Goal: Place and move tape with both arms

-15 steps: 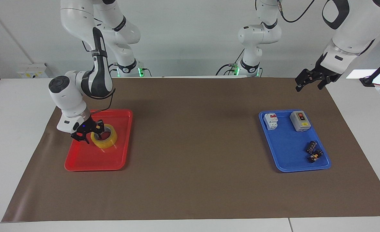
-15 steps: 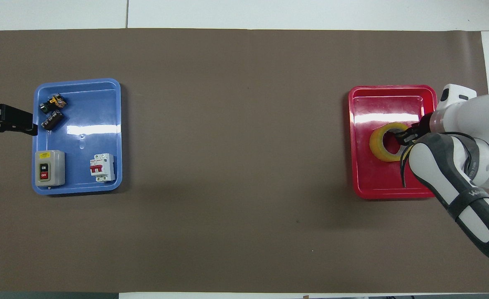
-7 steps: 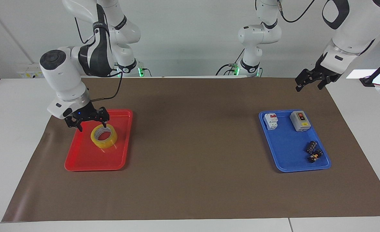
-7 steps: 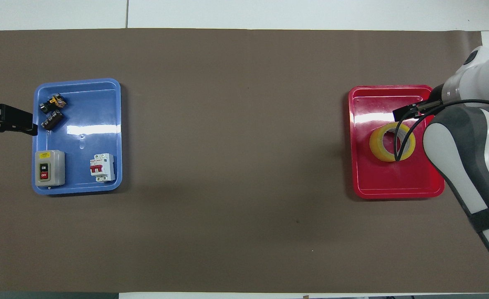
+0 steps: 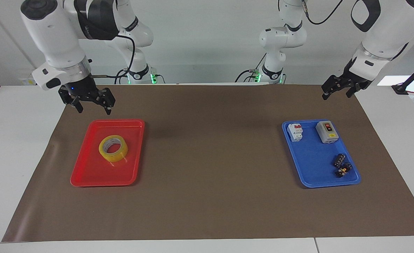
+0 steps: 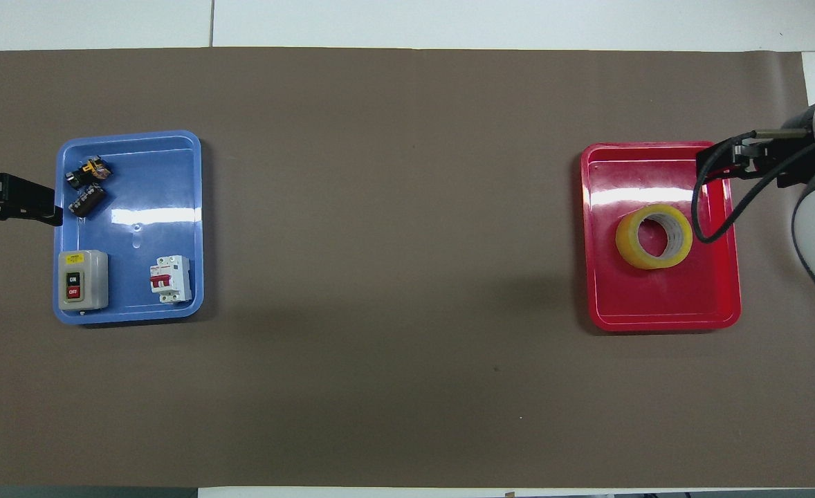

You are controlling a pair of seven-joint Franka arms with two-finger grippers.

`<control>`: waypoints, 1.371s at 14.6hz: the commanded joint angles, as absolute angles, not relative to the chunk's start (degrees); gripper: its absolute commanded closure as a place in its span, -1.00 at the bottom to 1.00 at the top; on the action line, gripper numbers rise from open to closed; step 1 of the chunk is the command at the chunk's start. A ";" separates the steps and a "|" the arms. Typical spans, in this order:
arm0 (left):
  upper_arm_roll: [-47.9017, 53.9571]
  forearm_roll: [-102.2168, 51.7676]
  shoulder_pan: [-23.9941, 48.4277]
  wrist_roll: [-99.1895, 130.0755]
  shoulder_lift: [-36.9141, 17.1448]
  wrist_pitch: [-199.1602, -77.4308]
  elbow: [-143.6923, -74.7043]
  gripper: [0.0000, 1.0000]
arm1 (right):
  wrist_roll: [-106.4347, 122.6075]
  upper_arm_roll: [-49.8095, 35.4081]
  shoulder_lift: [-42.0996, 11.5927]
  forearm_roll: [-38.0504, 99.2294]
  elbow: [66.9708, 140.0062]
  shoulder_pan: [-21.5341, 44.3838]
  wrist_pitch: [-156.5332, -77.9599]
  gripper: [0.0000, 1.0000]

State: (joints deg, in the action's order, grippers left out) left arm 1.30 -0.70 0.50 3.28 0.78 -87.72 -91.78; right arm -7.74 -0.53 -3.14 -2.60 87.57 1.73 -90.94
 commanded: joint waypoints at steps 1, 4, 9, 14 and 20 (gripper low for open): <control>1.23 -1.76 0.35 2.81 1.85 -87.71 -92.72 -1.00 | -8.88 -0.44 -1.69 -1.14 84.28 0.18 -85.53 -1.00; 1.23 -1.76 0.35 2.81 1.84 -87.71 -92.72 -1.00 | -9.05 -0.26 1.93 -1.49 90.25 -0.53 -85.51 -1.00; 1.23 -1.76 0.35 2.81 1.76 -87.71 -92.72 -1.00 | -10.72 -0.35 3.52 -1.49 93.87 -0.09 -87.98 -1.00; 1.23 -1.76 0.35 2.81 1.85 -87.63 -92.72 -1.00 | -10.46 -0.44 2.99 -1.49 92.90 -0.18 -88.15 -1.00; 1.23 -1.76 0.35 2.81 1.85 -87.63 -92.72 -1.00 | -10.02 -0.44 2.46 -1.49 91.51 -0.70 -87.46 -1.00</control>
